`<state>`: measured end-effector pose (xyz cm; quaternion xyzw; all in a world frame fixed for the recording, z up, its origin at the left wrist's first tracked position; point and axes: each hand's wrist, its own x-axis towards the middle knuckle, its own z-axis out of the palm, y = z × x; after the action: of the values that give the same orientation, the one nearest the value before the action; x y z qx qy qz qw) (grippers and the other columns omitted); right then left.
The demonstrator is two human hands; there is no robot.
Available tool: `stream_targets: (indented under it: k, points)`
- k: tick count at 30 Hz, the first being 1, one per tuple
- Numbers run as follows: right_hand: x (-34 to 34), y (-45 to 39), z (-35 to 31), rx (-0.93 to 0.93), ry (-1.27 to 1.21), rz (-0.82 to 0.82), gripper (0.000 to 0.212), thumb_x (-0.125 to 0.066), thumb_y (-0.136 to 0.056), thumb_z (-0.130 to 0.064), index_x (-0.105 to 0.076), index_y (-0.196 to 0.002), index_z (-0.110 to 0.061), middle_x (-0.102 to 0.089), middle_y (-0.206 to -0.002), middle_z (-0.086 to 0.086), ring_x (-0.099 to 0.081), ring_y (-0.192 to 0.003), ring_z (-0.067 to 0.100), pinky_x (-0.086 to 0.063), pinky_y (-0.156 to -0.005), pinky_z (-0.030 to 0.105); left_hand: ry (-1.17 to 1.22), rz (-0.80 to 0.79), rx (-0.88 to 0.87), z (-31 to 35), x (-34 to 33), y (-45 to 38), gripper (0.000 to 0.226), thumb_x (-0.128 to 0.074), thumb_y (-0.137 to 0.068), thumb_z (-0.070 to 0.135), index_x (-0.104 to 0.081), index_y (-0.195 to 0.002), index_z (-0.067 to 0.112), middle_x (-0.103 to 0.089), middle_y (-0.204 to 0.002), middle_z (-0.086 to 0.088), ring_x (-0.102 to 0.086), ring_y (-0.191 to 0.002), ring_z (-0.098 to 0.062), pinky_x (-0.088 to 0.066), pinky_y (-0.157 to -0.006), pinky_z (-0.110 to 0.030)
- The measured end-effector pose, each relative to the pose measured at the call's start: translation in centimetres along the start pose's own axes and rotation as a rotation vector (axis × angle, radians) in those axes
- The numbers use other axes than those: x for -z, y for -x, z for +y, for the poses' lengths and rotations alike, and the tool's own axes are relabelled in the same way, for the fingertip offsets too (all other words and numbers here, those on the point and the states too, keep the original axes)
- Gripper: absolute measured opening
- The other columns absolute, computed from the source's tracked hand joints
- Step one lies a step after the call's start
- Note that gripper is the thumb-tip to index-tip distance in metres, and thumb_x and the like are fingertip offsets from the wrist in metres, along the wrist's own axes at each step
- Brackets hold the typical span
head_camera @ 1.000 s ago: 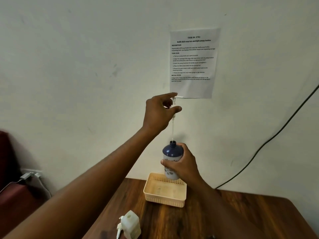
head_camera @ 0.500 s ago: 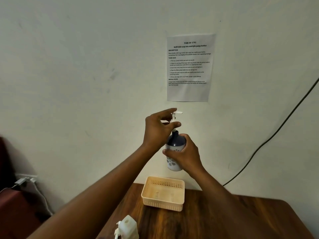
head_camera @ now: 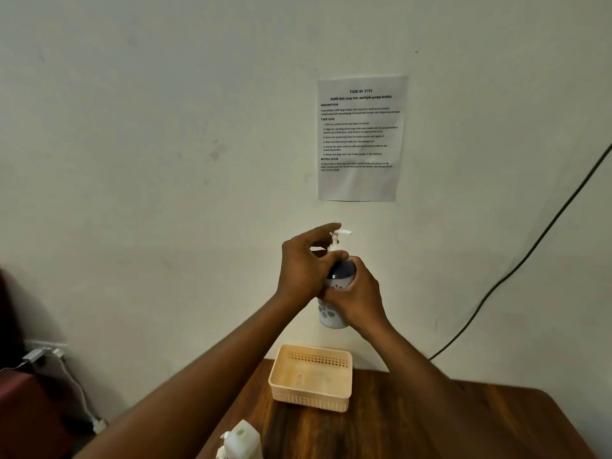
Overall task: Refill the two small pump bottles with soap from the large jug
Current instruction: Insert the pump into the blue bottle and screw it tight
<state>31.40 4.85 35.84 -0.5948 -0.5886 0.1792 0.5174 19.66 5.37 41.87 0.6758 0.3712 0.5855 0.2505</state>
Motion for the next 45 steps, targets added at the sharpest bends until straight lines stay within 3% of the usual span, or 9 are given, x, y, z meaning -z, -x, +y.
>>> stream_targets:
  k: [6,12,16,20,24,28,31,38,45]
  points:
    - [0.4,0.2,-0.2,-0.012,-0.005,0.015,0.069,-0.084,-0.067,-0.056,-0.044,-0.119,-0.035,-0.052,-0.109,-0.019,-0.053,-0.093,0.005,-0.034,-0.068,0.004,-0.059,-0.094,-0.028,0.2,0.8,-0.9,0.074,-0.091,-0.076,0.024,-0.057,-0.142,0.029,-0.070,-0.102,0.007,-0.068,-0.098,-0.008,-0.057,-0.086,-0.016]
    - [1.2,0.2,-0.4,-0.027,-0.036,0.021,0.072,-0.087,-0.061,-0.053,-0.041,-0.115,-0.039,-0.053,-0.108,-0.017,-0.056,-0.089,0.007,-0.038,-0.065,0.009,-0.301,-0.175,0.086,1.2,2.3,-3.4,0.041,-0.092,-0.067,0.050,-0.073,-0.084,0.018,-0.071,-0.076,0.004,-0.063,-0.068,-0.007,-0.050,-0.060,-0.018]
    - [1.3,0.2,-1.2,-0.028,-0.043,0.020,0.072,-0.088,-0.063,-0.051,-0.041,-0.116,-0.036,-0.053,-0.110,-0.013,-0.056,-0.097,0.011,-0.042,-0.070,0.015,-0.280,-0.234,0.111,1.7,1.6,-3.8,0.037,-0.096,-0.066,0.039,-0.075,-0.079,0.012,-0.073,-0.071,0.001,-0.063,-0.059,-0.004,-0.047,-0.051,-0.011]
    - [2.0,0.4,-1.7,-0.019,-0.112,0.015,0.070,-0.090,-0.061,-0.045,-0.047,-0.116,-0.032,-0.058,-0.107,-0.013,-0.060,-0.093,0.010,-0.047,-0.070,0.017,-0.186,-0.371,0.105,1.6,2.1,-4.0,0.010,-0.082,-0.088,0.023,-0.080,-0.092,0.014,-0.077,-0.084,0.004,-0.069,-0.079,0.004,-0.049,-0.066,-0.008]
    - [2.4,0.6,-2.1,-0.011,-0.135,0.012,0.070,-0.091,-0.062,-0.041,-0.048,-0.117,-0.032,-0.058,-0.107,-0.014,-0.060,-0.095,0.011,-0.047,-0.071,0.018,-0.109,-0.600,0.141,1.9,3.1,-4.5,0.018,-0.065,-0.100,0.010,-0.078,-0.109,0.018,-0.073,-0.125,0.009,-0.059,-0.121,0.005,-0.046,-0.086,-0.005]
    - [2.6,0.3,-3.0,0.006,-0.076,0.016,0.070,-0.088,-0.065,-0.045,-0.043,-0.117,-0.036,-0.053,-0.107,-0.016,-0.055,-0.093,0.008,-0.039,-0.066,0.010,0.015,-0.389,0.170,2.0,2.5,-4.2,0.029,-0.086,-0.082,0.033,-0.075,-0.103,0.017,-0.075,-0.107,-0.007,-0.072,-0.100,-0.015,-0.055,-0.081,-0.020]
    - [2.5,0.2,-3.4,0.013,-0.058,0.013,0.070,-0.088,-0.066,-0.047,-0.041,-0.117,-0.037,-0.052,-0.109,-0.016,-0.055,-0.095,0.009,-0.038,-0.066,0.009,0.010,-0.225,0.117,1.7,1.5,-3.9,0.035,-0.093,-0.072,0.034,-0.072,-0.088,0.010,-0.074,-0.087,-0.010,-0.071,-0.075,-0.011,-0.055,-0.065,-0.016]
    - [2.9,0.4,-3.4,0.005,-0.130,0.001,0.071,-0.090,-0.065,-0.041,-0.049,-0.122,-0.029,-0.059,-0.112,-0.010,-0.061,-0.098,0.013,-0.053,-0.077,0.024,0.268,-0.580,0.210,1.9,3.2,-5.0,0.031,-0.066,-0.097,0.002,-0.069,-0.128,0.004,-0.078,-0.116,-0.010,-0.073,-0.114,-0.021,-0.056,-0.096,-0.024]
    - [3.4,-0.1,-4.0,0.026,-0.072,0.016,0.072,-0.088,-0.067,-0.043,-0.046,-0.124,-0.029,-0.056,-0.114,-0.011,-0.059,-0.101,0.013,-0.048,-0.077,0.019,0.093,-0.254,0.138,2.2,2.0,-4.7,0.039,-0.093,-0.072,0.034,-0.076,-0.092,0.006,-0.078,-0.088,-0.009,-0.077,-0.086,-0.022,-0.063,-0.075,-0.026]
